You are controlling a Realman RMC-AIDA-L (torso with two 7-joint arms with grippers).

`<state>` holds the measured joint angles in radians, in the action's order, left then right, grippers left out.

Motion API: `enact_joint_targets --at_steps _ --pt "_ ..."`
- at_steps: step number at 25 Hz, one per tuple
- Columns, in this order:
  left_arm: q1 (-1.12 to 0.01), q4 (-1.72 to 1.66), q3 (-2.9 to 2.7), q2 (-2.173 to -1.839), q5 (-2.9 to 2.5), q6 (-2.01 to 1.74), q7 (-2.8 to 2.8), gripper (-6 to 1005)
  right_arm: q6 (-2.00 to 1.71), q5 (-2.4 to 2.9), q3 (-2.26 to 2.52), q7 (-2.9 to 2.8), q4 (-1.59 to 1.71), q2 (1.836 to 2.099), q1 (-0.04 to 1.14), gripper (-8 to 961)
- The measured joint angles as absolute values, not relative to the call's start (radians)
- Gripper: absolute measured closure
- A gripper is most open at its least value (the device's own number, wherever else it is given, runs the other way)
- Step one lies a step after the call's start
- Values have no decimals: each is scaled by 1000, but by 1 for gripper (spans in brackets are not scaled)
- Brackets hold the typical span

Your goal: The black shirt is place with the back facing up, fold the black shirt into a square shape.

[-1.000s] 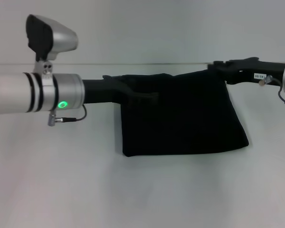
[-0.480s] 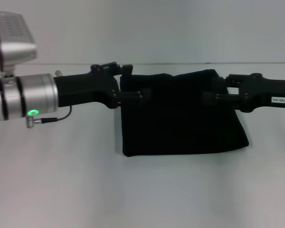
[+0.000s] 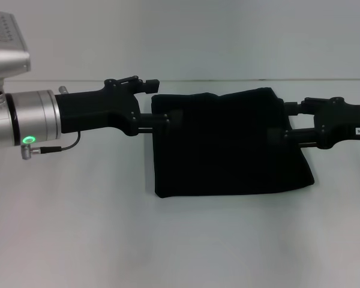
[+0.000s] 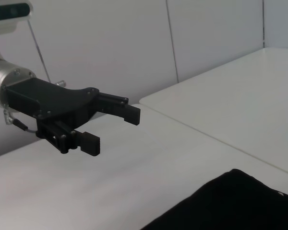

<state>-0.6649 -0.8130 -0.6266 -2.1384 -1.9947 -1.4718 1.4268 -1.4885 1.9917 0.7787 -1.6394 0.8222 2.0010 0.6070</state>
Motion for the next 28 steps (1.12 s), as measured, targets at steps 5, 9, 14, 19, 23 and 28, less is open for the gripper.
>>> enact_joint_targets --at_steps 5,9,14,19,23,28 --pt "-660 -819 -629 -2138 -2002 -1472 1425 93 -1486 2000 780 -1635 828 1996 608 40" --pt "-658 -824 -629 -2138 -2050 -1482 1426 94 -1487 2010 784 -1631 830 1993 607 41" --pt "-658 -826 -629 -2138 -2068 -1492 1434 95 -1488 2024 782 -1634 836 1996 604 47" --pt "-659 -827 -632 -2138 -2071 -1512 1434 95 -1493 2025 783 -1637 842 2003 604 47" --pt "-662 -824 -632 -2138 -2070 -1511 1434 95 -1495 2025 777 -1639 844 2008 605 46" --pt "-667 -820 -632 -2138 -2071 -1509 1435 95 -1507 2025 776 -1651 844 2003 600 46"
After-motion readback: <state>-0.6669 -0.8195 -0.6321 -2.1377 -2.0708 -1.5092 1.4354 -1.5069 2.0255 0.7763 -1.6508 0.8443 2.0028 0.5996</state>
